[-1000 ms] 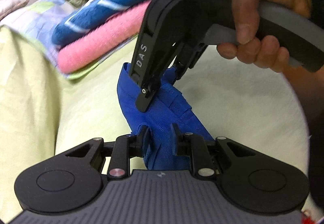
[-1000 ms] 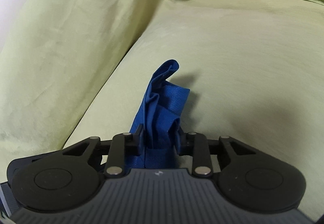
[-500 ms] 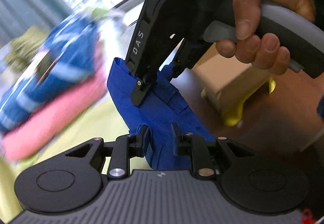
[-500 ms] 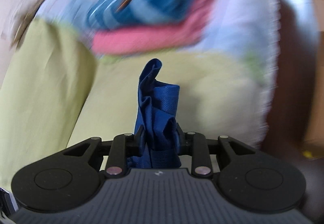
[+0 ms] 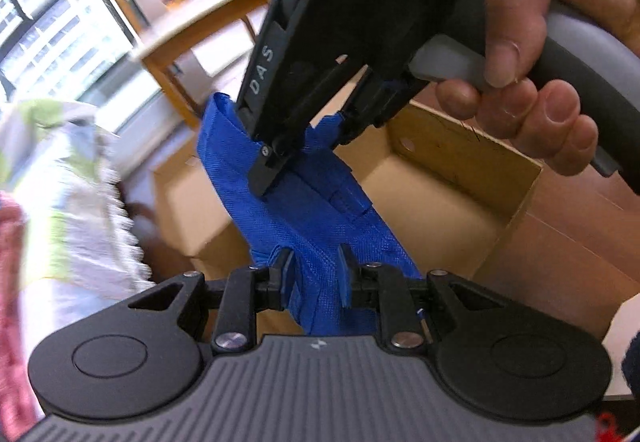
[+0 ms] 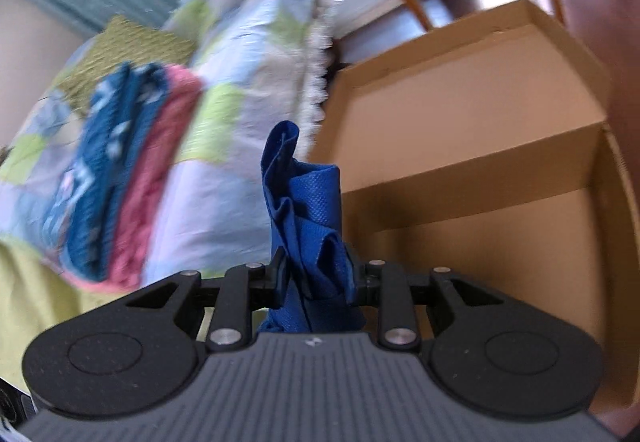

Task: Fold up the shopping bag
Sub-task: 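Carry the bag with the right gripper toward the cardboard box, then lower the bag into the cardboard box and open the right gripper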

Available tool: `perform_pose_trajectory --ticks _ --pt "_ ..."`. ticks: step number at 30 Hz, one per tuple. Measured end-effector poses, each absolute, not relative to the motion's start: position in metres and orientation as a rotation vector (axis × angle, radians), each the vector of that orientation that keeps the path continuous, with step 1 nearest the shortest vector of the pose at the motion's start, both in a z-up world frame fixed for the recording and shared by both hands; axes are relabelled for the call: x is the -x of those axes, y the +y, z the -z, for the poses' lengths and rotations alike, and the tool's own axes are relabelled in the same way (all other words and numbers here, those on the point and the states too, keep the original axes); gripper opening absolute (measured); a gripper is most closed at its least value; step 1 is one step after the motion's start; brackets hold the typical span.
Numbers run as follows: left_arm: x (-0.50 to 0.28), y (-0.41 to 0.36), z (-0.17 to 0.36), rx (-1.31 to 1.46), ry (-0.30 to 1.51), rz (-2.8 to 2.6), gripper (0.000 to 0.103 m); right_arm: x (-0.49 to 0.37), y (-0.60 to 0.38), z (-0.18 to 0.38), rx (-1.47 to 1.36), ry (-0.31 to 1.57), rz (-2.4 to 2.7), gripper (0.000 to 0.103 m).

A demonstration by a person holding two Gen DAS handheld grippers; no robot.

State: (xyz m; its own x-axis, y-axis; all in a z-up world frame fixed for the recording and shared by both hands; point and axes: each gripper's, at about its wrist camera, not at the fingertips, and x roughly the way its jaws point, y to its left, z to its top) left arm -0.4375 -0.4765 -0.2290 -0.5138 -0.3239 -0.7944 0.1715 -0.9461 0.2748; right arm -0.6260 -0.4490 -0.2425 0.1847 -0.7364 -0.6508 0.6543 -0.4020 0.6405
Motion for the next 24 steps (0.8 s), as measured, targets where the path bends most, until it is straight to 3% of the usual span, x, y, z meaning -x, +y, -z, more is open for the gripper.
perform_pose_trajectory --ticks 10,24 --pt "0.467 -0.519 0.32 -1.664 -0.077 2.37 0.024 0.643 -0.497 0.333 -1.45 0.003 1.449 0.024" --pt "0.481 -0.533 0.401 -1.901 -0.08 2.133 0.025 0.632 -0.544 0.435 -1.696 0.082 1.262 0.023"
